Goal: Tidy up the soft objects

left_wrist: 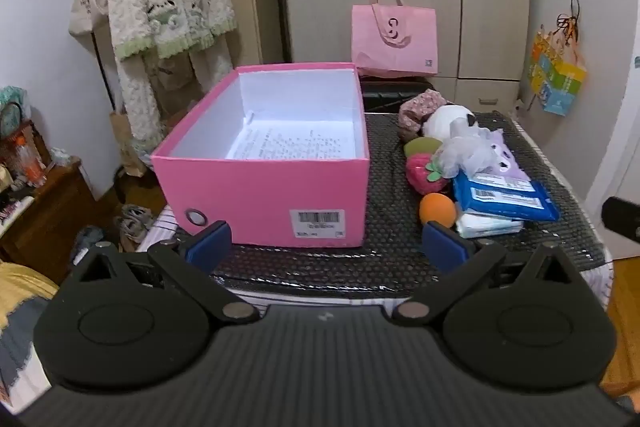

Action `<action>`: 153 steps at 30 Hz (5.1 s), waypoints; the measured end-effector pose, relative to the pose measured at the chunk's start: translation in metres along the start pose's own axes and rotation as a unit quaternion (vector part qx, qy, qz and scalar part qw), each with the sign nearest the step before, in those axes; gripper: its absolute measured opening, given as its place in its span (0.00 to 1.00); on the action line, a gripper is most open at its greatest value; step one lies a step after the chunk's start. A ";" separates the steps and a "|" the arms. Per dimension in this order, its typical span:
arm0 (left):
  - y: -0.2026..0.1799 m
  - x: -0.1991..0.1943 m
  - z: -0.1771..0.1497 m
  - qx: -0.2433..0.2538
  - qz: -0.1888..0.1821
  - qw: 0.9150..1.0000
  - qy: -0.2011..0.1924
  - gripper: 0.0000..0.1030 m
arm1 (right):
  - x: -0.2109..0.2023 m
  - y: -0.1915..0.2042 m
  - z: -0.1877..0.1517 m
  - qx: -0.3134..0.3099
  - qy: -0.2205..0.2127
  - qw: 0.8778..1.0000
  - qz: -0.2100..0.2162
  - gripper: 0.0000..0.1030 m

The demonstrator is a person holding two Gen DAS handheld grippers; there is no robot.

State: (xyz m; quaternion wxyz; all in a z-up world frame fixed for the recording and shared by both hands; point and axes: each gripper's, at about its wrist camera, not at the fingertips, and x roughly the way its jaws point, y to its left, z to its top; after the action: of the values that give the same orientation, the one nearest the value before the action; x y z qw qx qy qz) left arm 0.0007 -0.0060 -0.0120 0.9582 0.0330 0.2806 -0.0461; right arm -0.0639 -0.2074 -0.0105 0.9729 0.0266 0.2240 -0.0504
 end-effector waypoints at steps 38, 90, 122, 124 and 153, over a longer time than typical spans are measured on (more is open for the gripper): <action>0.002 0.024 -0.016 0.032 0.015 0.999 0.012 1.00 | 0.014 -0.005 -0.012 0.000 0.011 1.000 -0.006 1.00; -0.047 0.076 0.039 -0.001 -0.136 0.990 -0.048 0.98 | 0.118 -0.048 -0.016 -0.031 0.015 0.994 0.101 1.00; -0.117 0.163 0.022 0.074 -0.227 0.969 0.059 0.59 | 0.182 -0.052 -0.036 -0.020 0.062 0.980 0.188 0.72; -0.117 0.161 0.022 0.075 -0.228 0.969 0.057 0.59 | 0.180 -0.049 -0.035 -0.025 0.060 0.981 0.183 0.72; -0.105 0.107 0.012 0.069 -0.240 0.966 0.060 0.62 | 0.124 -0.030 -0.035 -0.041 0.056 0.984 0.165 0.72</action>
State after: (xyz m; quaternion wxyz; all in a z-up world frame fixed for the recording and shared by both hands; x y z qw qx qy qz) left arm 0.0851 -0.1185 -0.0636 0.8957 0.0334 0.3334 -0.2924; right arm 0.0280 -0.2457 -0.0972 0.9540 0.0257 0.2724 0.1222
